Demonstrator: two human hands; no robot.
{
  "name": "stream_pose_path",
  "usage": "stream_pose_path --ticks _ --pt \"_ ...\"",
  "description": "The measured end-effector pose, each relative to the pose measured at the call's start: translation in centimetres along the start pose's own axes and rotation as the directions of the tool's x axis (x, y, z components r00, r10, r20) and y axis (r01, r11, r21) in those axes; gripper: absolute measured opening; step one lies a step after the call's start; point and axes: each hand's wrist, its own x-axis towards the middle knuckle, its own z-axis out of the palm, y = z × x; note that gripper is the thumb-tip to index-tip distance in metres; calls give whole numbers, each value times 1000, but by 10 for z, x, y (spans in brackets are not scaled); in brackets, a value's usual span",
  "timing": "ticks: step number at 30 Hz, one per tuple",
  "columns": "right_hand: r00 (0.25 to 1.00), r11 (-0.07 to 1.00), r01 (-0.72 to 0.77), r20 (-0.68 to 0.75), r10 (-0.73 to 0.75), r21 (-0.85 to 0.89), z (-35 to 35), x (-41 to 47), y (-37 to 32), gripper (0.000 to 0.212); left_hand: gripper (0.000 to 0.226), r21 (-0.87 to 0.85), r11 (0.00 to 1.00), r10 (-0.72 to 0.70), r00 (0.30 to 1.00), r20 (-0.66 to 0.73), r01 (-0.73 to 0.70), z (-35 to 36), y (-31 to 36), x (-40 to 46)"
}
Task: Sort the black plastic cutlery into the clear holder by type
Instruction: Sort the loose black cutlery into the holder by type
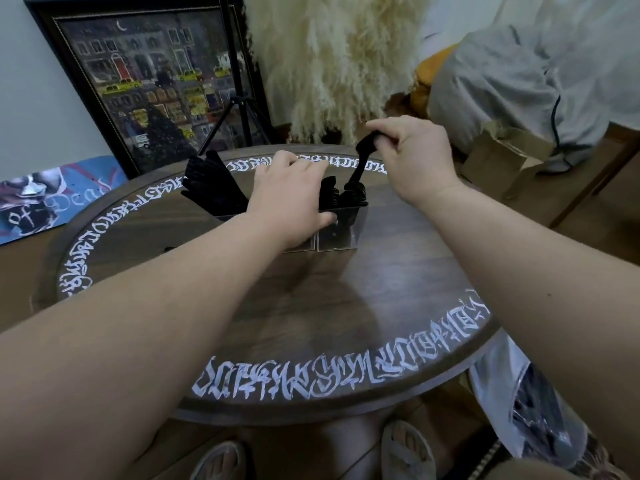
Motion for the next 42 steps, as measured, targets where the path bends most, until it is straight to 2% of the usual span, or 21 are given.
stream_pose_path --ticks 4,8,10,13,15,19,22,26,28,32,34,36,38,42 --pt "973 999 -46 228 41 16 17 -6 8 39 59 -5 1000 8 1000 -22 -8 7 -2 3" --pt "886 972 -174 456 83 160 21 -19 16 50 53 -22 1000 11 998 -57 -13 11 -2 4" --pt "853 961 -194 517 67 196 24 -25 18 58 54 -14 1000 13 998 -68 -14 13 -2 4" --pt "892 984 -95 451 17 150 35 -29 23 60 54 -1 1000 17 996 -82 -17 14 -1 3" --pt "917 983 -88 400 16 163 40 -29 23 59 54 18 1000 21 996 -85 -20 15 0 3" --pt "914 992 -72 405 23 106 40 -31 24 70 65 67 997 31 997 -66 -26 12 1 1" --pt "922 994 -66 386 29 85 27 -42 19 74 73 31 999 35 993 -113 -32 6 -1 -12" --pt "990 990 21 136 -40 139 11 -71 2 61 60 -103 991 52 952 -301 -86 0 -16 -55" --pt "993 982 85 67 -97 166 11 -85 -11 53 47 -148 988 -10 945 -327 -40 0 -33 -82" --pt "965 960 153 174 -197 236 34 -101 -49 45 33 -187 946 -301 929 -213 264 9 -81 -132" --pt "930 953 197 263 -255 229 52 -105 -71 42 37 -166 879 -465 882 -79 448 15 -106 -151" --pt "881 953 222 376 -288 208 74 -105 -92 41 48 -116 818 -560 826 63 564 20 -127 -165" --pt "822 949 246 476 -312 196 98 -102 -113 43 59 -86 797 -579 797 172 598 26 -144 -174" --pt "710 954 270 643 -286 127 145 -93 -150 52 65 -104 824 -517 814 265 557 38 -158 -176"
